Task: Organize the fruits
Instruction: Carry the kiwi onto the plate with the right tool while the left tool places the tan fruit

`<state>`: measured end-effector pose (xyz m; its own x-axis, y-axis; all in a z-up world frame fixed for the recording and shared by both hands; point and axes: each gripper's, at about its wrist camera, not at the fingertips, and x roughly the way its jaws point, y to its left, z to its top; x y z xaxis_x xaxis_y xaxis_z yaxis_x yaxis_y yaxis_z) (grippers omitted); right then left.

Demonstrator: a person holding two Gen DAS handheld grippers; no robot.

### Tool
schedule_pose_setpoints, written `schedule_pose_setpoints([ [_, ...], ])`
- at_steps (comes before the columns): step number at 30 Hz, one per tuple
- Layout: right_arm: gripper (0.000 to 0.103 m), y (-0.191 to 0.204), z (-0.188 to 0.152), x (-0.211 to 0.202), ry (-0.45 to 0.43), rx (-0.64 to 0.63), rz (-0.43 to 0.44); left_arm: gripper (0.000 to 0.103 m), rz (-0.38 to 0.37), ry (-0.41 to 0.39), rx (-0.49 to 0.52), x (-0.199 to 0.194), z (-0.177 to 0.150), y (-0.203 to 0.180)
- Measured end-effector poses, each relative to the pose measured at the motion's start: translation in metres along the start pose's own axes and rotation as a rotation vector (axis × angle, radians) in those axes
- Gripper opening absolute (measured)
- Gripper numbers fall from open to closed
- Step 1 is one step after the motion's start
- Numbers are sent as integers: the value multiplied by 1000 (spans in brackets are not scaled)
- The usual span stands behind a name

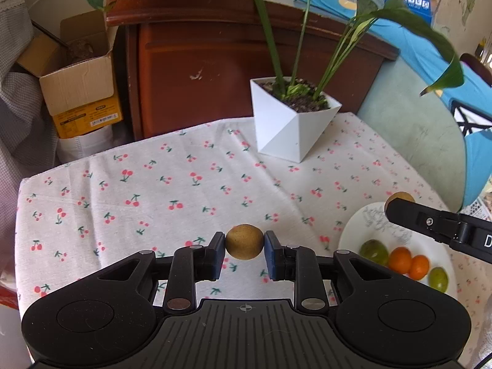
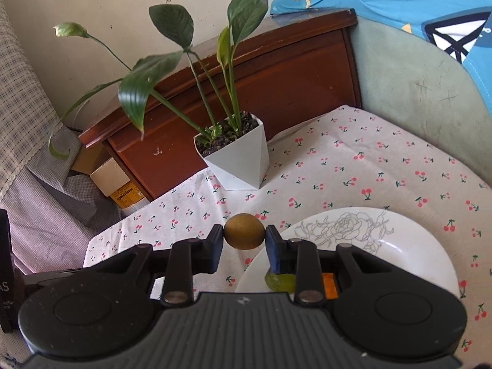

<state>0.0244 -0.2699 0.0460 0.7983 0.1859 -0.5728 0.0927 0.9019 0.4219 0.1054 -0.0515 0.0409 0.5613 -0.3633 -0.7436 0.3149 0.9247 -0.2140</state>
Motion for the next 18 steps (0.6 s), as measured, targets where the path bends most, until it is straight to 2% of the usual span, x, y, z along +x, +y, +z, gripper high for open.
schedule_pose_setpoints([
  [4, 30, -19, 7, -19, -13, 30, -21, 25, -64, -39, 16, -11, 6, -19],
  [11, 30, -57, 6, -40, -12, 68, -86, 25, -157, -61, 58, -14, 6, -56],
  [18, 30, -78, 0, -41, 16, 87, -115, 25, -206, -67, 118, -4, 1, -86],
])
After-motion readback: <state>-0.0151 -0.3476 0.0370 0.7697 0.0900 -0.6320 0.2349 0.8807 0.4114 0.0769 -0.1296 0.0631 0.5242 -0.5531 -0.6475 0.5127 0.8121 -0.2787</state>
